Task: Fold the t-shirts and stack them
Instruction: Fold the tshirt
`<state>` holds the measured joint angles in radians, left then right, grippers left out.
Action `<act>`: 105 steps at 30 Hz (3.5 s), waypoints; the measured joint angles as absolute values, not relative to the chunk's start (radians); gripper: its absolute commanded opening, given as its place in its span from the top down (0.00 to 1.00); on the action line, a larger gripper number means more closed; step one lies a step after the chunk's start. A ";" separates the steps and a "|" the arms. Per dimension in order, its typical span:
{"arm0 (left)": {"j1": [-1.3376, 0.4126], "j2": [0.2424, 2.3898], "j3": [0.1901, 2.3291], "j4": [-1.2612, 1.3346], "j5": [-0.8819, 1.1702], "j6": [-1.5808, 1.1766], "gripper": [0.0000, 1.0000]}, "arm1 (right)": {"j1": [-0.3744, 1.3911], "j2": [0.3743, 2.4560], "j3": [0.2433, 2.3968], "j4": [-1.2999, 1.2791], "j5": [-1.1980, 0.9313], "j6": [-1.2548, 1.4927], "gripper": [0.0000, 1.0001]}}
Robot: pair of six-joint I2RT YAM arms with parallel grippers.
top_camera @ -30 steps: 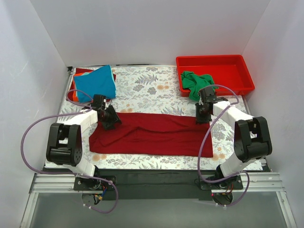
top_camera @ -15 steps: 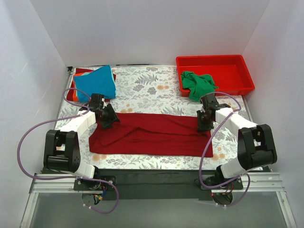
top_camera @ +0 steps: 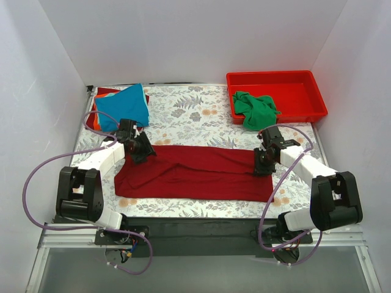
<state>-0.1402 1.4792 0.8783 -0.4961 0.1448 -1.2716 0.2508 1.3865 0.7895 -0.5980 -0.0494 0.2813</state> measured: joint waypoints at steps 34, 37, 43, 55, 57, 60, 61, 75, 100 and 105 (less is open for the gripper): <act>-0.247 1.565 0.916 -0.488 0.052 -1.261 1.00 | 0.251 1.380 0.851 -0.626 -0.072 0.286 0.69; -0.253 1.547 0.916 -0.502 0.052 -1.266 1.00 | 0.251 1.379 0.851 -0.628 -0.071 0.286 0.69; -0.270 1.409 0.893 -0.526 0.064 -1.299 1.00 | 0.251 1.379 0.851 -0.628 -0.072 0.286 0.69; -0.362 1.249 0.784 -0.584 0.093 -1.421 1.00 | 0.251 1.383 0.851 -0.628 -0.072 0.285 0.69; -0.382 1.234 0.767 -0.595 0.093 -1.449 1.00 | 0.251 1.383 0.851 -0.628 -0.072 0.285 0.69; -0.416 1.215 0.759 -0.612 0.089 -1.490 1.00 | 0.251 1.390 0.851 -0.627 -0.072 0.284 0.69; -0.427 1.211 0.759 -0.617 0.086 -1.504 1.00 | 0.251 1.393 0.851 -0.628 -0.073 0.284 0.69; -0.561 1.193 0.694 -0.655 0.060 -1.688 0.65 | 0.251 1.402 0.839 -0.626 -0.079 0.284 0.69; -0.081 1.242 0.906 -0.710 0.091 -1.394 0.37 | 0.184 1.436 0.997 -0.677 0.110 0.233 0.64; 0.018 1.315 0.911 -0.672 0.129 -1.324 0.38 | 0.167 1.486 0.997 -0.678 0.121 0.248 0.64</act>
<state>0.0177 1.3148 0.9108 -0.6720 0.1291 -1.3239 0.1673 1.4864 0.9966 -0.6777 0.1215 0.2481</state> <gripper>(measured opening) 0.622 0.357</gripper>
